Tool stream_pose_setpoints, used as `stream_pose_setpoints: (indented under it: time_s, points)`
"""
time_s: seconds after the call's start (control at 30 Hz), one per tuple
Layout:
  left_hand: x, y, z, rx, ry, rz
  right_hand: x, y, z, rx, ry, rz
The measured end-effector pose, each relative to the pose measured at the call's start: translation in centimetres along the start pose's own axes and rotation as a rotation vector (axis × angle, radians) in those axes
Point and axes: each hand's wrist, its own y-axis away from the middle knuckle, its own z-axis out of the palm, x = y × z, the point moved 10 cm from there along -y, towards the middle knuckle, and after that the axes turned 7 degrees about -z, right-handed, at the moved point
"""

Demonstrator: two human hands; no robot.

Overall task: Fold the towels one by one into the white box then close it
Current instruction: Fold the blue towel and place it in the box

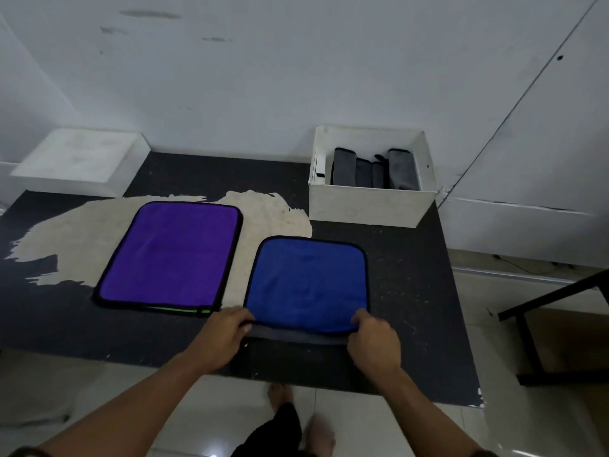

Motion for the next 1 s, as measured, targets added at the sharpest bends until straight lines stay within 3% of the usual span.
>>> stream_pose_setpoints:
  time_s: [0.13, 0.4, 0.57, 0.73, 0.9, 1.0]
  points:
    - [-0.6, -3.6, -3.6, 0.088, 0.229, -0.115, 1.4, -3.5, -2.7, 0.082, -0.315, 0.116]
    - [-0.9, -11.5, -5.8, 0.092, 0.381, -0.244, 2.7, -10.3, -4.8, 0.173, -0.569, 0.301]
    - [-1.4, -14.8, -6.0, 0.100, 0.394, -0.299, 4.2, -12.6, -4.3, 0.194, -0.570, 0.413]
    - [-1.9, -16.7, -3.6, -0.102, 0.300, -0.311, 4.8, -13.4, -3.7, 0.158, -0.525, 0.459]
    - [-1.4, -17.7, -5.7, 0.020, 0.328, -0.327, 4.7, -14.3, -4.7, 0.223, -0.498, 0.469]
    - [-1.6, -18.2, -5.5, -0.034, 0.342, -0.350, 4.4, -14.5, -4.4, 0.205, -0.444, 0.459]
